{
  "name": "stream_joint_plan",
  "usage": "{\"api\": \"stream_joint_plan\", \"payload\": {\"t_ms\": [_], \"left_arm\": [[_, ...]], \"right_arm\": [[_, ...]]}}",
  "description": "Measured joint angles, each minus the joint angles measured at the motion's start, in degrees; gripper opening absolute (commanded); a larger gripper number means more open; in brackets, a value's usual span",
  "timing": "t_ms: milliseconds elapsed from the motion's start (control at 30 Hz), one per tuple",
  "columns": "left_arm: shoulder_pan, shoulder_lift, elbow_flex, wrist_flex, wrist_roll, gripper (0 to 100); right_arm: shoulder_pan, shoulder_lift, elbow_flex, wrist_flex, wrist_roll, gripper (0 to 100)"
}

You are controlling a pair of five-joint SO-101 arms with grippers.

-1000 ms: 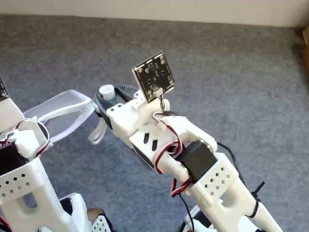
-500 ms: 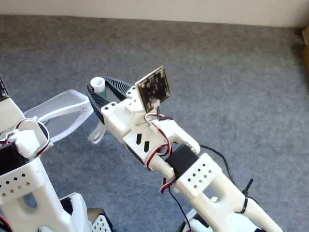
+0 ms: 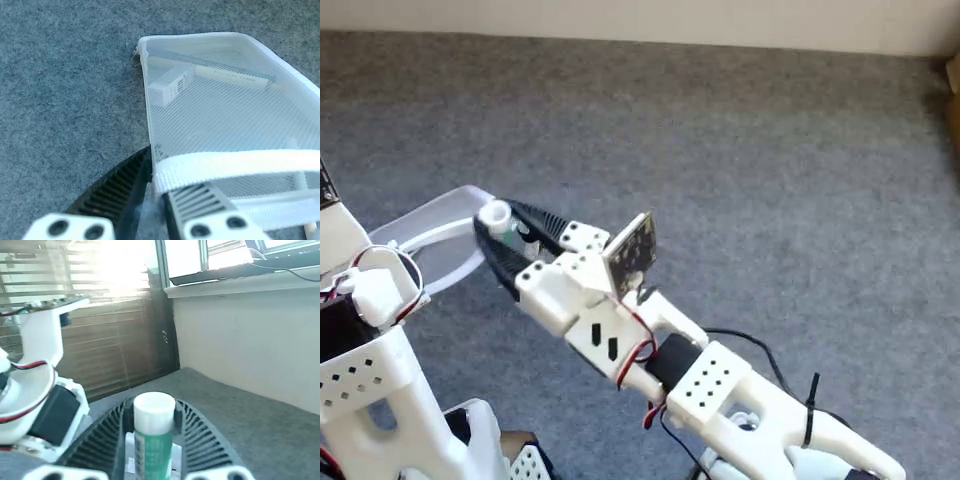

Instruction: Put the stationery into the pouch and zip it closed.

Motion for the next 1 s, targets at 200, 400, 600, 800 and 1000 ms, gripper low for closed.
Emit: {"api": "stream_joint_plan", "payload": {"t_ms": [200, 400, 600, 800, 1000], "left_arm": [[0.00, -0.26, 0.79, 0.00, 0.00, 1], [0.00, -0.70, 1.49, 0.00, 0.00, 1], [0.09, -0.70, 1.49, 0.00, 0.00, 1], [0.09, -0.70, 1.49, 0.00, 0.00, 1], [0.09, -0.70, 1.49, 0.00, 0.00, 1]], "right_arm": [[-0.53, 0.00, -0.79, -0.26, 0.00, 0.5], [-1.14, 0.00, -2.99, -0.26, 0.00, 0.5], [-1.49, 0.18, -3.78, -1.76, 0.00, 0.5], [-1.49, 9.85, -7.74, -12.57, 0.00, 0.5], [-1.49, 20.92, -9.14, -20.22, 0.00, 0.5]]}}
